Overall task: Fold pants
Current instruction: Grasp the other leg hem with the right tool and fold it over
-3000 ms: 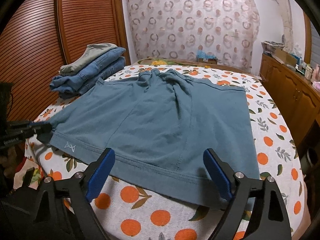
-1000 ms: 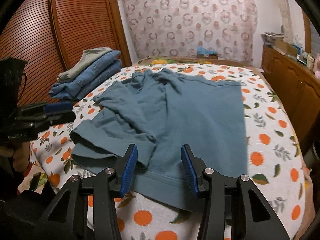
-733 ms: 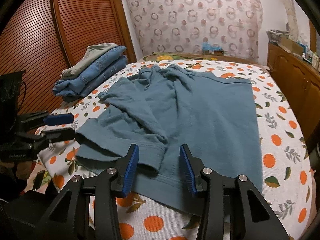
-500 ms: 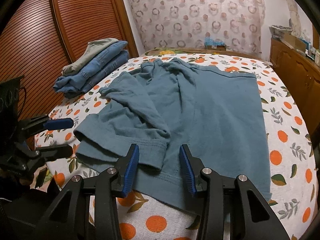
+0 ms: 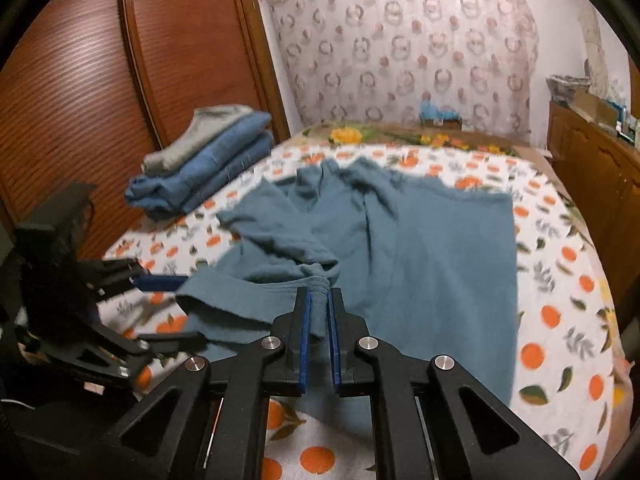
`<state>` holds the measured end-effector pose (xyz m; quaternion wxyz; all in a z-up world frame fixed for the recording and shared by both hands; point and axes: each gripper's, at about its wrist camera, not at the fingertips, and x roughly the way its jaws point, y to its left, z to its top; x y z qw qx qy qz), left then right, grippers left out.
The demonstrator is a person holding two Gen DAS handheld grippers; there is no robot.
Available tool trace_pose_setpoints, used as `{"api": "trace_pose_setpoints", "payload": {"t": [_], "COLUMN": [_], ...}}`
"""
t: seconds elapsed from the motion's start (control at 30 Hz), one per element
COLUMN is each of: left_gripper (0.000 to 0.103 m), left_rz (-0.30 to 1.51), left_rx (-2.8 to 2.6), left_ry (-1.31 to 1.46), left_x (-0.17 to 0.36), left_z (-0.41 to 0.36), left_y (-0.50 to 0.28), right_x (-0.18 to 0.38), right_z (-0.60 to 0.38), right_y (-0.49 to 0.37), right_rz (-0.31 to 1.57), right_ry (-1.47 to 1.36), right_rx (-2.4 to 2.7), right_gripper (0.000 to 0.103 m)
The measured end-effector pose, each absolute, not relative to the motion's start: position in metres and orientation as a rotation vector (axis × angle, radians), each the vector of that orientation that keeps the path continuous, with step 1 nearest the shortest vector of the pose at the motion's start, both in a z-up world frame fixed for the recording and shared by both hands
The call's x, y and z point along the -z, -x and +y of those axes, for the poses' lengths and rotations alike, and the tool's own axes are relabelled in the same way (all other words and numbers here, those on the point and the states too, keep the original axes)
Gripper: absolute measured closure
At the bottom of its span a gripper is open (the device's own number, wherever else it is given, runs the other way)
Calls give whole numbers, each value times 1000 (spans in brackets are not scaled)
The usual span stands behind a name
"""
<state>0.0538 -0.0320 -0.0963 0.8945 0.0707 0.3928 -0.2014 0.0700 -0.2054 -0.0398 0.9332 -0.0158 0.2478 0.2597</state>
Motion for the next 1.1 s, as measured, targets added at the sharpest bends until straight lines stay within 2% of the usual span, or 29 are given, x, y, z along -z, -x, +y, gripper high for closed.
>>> {"api": "trace_pose_setpoints", "payload": {"t": [0.23, 0.27, 0.33, 0.43, 0.5, 0.7, 0.73, 0.77, 0.8, 1.1], "left_gripper": [34, 43, 51, 69, 71, 71, 68, 55, 50, 47], "left_rz": [735, 729, 733, 733, 712, 674, 670, 669, 663, 656], "left_rx": [393, 395, 415, 430, 419, 411, 406, 402, 403, 396], "left_ry": [-141, -141, -138, -131, -134, -132, -123, -117, -108, -88], "left_x": [87, 86, 87, 88, 83, 64, 61, 58, 55, 51], "left_z": [-37, -38, -41, -43, -43, -37, -35, -33, -32, -30], "left_y": [-63, -66, -71, -72, -66, -52, -51, -50, -49, -56], "right_x": [33, 33, 35, 39, 41, 23, 20, 18, 16, 2], "right_z": [-213, -213, -213, -212, -212, -210, -211, -212, -213, -233], "right_y": [-46, -46, -44, -47, -48, -43, -42, -41, -39, -19], "right_rz": [426, 426, 431, 454, 465, 439, 430, 423, 416, 366], "right_ry": [14, 14, 21, 25, 29, 31, 34, 39, 43, 55], "right_rx": [-550, -550, -543, -529, -515, -513, -512, -511, -508, -465], "right_gripper": [95, 95, 95, 95, 95, 95, 95, 95, 95, 95]}}
